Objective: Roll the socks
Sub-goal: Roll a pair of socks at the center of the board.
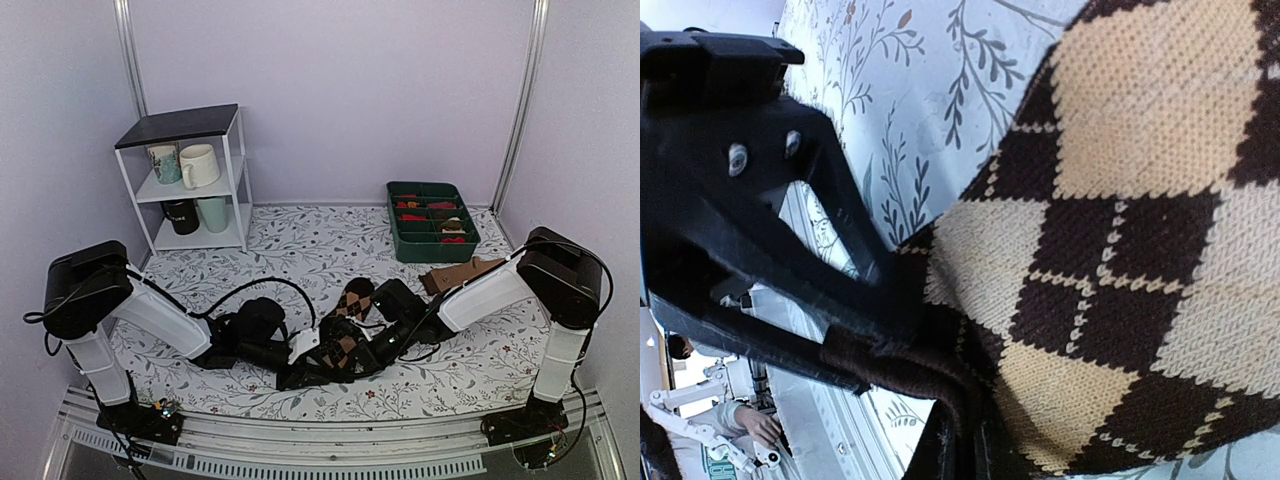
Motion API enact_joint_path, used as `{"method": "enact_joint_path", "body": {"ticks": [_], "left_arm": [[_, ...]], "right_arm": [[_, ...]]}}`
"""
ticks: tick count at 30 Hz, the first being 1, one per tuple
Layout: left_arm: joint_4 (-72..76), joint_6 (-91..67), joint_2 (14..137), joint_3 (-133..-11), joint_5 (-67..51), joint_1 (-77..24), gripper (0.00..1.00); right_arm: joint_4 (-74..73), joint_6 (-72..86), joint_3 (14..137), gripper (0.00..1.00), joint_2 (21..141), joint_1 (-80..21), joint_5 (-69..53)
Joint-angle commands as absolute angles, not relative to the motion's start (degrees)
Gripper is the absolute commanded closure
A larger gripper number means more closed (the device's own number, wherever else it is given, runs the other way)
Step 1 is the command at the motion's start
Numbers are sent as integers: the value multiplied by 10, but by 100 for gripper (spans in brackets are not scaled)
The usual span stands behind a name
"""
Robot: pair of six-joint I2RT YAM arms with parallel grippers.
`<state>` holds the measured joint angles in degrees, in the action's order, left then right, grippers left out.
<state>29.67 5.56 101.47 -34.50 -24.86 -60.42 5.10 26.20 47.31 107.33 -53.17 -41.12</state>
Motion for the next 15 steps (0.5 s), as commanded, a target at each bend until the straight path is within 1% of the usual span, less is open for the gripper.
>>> {"method": "enact_joint_path", "body": {"ticks": [1,3,5,11,15], "left_arm": [[298,52,1014,-344,-246,-613,80],[298,47,1014,-344,-243,-613,90],[297,37,1013,-342,-235,-612,100],[299,-3,1009,-330,-198,-611,100],[295,-47,1015,-325,-205,-604,100]], "right_arm": [[-18,267,457,100,1115,-535,-372],[-16,267,457,100,1115,-535,-372],[-14,269,457,97,1112,-534,-373],[12,263,457,87,1096,-535,-383],[69,252,433,80,1042,-534,-378]]}}
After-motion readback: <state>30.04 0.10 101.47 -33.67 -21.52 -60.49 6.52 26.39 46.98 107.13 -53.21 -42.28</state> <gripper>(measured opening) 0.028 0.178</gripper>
